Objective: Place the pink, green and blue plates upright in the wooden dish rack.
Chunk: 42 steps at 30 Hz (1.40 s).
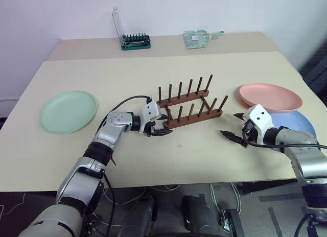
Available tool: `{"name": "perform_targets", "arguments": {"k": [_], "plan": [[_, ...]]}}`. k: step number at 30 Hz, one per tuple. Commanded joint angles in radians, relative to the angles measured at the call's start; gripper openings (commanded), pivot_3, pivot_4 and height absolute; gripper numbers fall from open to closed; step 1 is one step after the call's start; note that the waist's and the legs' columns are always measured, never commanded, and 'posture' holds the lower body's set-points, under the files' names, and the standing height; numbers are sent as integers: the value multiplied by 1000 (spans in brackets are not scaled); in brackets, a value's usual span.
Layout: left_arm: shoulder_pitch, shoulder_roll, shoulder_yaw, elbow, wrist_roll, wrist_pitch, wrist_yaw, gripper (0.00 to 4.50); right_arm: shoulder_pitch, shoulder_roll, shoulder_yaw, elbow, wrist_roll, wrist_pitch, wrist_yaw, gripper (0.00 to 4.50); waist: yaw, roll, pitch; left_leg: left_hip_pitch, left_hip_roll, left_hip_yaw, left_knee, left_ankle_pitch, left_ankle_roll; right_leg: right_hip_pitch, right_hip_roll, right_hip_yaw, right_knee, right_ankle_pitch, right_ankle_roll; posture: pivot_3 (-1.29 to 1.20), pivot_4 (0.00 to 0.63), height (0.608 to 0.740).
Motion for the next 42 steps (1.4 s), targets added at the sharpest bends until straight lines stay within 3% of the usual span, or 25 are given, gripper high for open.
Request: {"name": "perform_targets", "arguments": {"k": [1,2,3,4,5,7,9,11,17,25,34,39,42], "plan": [[48,49,36,-91,-11,65,10,4205,-26,-19,-10,-10,-1,-19,10,4500,-1,0,0,0,0,0,0,0,0,0,0,0,0,0,0,0,150,740],[72,68,47,-128,-25,117,6,4242,-30,-20,-2,-5,-3,-17,16,4260,-3,0,0,0,0,0,0,0,0,0,0,0,0,0,0,0,150,740],[104,92,55,-178,-40,148,-10,3951,-35,-20,7,-1,-9,-19,19,3967,-4,0,0,0,0,0,0,0,0,0,0,0,0,0,0,0,150,740],[165,130,61,-278,-74,205,-42,3620,-43,-13,23,2,-11,-16,26,3896,-5,0,0,0,0,0,0,0,0,0,0,0,0,0,0,0,150,740],[223,161,58,-383,-107,262,-73,2902,-51,-6,38,4,-17,-15,28,3241,-3,0,0,0,0,0,0,0,0,0,0,0,1,0,0,0,150,740],[303,184,33,-567,-156,346,-90,2378,-61,2,68,11,-37,-17,27,2766,-18,1,-1,1,1,1,-1,-1,0,0,-1,1,0,0,0,0,150,740],[327,147,-8,-671,-136,402,-18,1362,-74,8,95,30,-70,-30,8,1747,-13,1,-1,1,0,0,-1,-1,0,0,-1,1,0,0,0,0,150,740],[329,104,-73,-714,-60,404,60,1288,-91,19,119,59,-101,-45,-10,707,1,1,0,0,0,0,1,-1,0,1,-1,1,0,0,0,0,150,740],[277,-42,-114,-633,87,533,355,1288,-159,55,168,151,-163,-69,-62,707,5,1,0,0,0,0,5,-1,0,3,0,1,0,0,-1,0,150,740],[220,-83,-47,-404,172,462,634,1288,-281,156,224,319,-256,-138,-159,707,-7,-1,-3,4,1,0,4,-1,-1,5,1,1,1,0,-1,0,150,740],[176,-87,-16,-284,159,389,691,1288,-415,233,237,502,-299,-226,-222,707,-23,0,-4,9,1,0,2,-1,-1,9,2,1,2,0,-1,0,150,740],[221,-92,-11,-419,90,355,607,1288,-397,148,195,432,-274,-226,-144,707,-22,0,-4,9,1,0,2,-1,-1,9,2,1,2,0,-1,0,150,740],[266,-92,-6,-551,21,317,520,1288,-378,81,98,298,-151,-111,-49,1888,-16,2,-3,4,0,0,2,-1,-1,4,2,1,2,0,0,0,150,740]]}}
